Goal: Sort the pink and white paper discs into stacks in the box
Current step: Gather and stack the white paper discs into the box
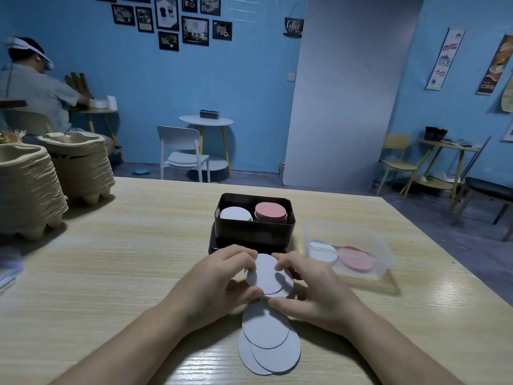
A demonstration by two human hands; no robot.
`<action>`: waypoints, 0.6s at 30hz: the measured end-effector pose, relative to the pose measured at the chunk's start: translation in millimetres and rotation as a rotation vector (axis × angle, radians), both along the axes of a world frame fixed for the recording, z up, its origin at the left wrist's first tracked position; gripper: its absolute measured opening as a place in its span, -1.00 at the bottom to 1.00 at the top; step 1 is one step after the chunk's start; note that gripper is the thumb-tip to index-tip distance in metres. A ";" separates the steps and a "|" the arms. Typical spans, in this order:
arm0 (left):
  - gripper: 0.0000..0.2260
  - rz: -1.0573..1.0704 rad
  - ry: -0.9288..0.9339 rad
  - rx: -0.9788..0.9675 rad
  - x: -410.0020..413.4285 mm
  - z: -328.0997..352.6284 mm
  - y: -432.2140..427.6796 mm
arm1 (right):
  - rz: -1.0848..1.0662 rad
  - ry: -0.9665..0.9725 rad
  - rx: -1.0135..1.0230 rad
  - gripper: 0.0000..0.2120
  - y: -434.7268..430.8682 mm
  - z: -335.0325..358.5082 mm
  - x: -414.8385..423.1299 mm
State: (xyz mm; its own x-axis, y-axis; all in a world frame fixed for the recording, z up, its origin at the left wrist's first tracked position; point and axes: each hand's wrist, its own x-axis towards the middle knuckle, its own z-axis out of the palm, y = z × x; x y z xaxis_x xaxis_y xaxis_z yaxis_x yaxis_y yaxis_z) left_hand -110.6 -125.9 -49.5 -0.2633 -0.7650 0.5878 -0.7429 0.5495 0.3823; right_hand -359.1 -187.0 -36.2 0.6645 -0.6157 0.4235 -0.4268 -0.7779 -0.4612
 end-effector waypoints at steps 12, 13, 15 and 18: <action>-0.80 -0.153 0.089 0.062 -0.3 -3.3 -5.3 | 0.080 -0.054 -0.078 -0.67 0.6 -0.5 0.4; -0.80 -0.149 0.098 0.072 0.0 -2.2 -4.8 | 0.078 -0.055 -0.083 -0.67 0.3 -0.8 0.5; -0.78 -0.137 0.115 0.074 0.1 0.3 -2.8 | 0.083 -0.040 -0.093 -0.67 -0.5 -1.3 1.0; -0.77 -0.133 0.083 0.008 -2.8 1.1 -2.3 | 0.100 -0.004 -0.100 -0.67 -1.2 -0.9 1.9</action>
